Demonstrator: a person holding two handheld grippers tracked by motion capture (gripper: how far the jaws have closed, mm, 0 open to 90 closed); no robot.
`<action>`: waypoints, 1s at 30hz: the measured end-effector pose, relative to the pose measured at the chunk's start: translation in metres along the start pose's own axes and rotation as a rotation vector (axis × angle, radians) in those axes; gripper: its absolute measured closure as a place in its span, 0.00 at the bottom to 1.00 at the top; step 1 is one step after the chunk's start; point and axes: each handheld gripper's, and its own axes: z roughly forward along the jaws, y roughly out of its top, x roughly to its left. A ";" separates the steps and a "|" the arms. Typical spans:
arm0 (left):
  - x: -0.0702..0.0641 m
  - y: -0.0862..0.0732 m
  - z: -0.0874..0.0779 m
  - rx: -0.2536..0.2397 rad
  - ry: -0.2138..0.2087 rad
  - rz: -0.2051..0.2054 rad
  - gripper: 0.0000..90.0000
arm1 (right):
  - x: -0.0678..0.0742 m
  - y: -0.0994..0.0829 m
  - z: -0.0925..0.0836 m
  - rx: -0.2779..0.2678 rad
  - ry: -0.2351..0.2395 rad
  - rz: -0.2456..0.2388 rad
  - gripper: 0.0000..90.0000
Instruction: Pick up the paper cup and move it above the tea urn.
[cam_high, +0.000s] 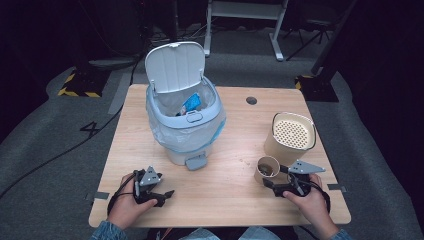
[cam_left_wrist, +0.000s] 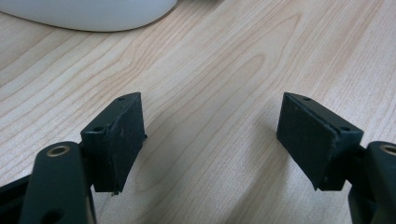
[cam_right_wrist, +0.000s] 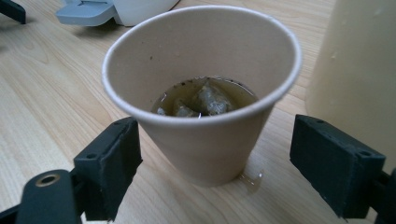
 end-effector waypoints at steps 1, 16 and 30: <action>0.000 0.000 0.000 0.001 0.000 0.002 0.26 | 0.001 0.001 0.004 0.008 0.000 0.000 0.19; 0.000 0.000 0.000 0.000 -0.003 -0.001 0.26 | 0.010 0.003 0.024 -0.022 -0.038 -0.009 0.32; 0.000 0.000 0.000 0.000 -0.002 -0.002 0.26 | 0.008 0.013 0.000 -0.036 -0.061 -0.003 0.34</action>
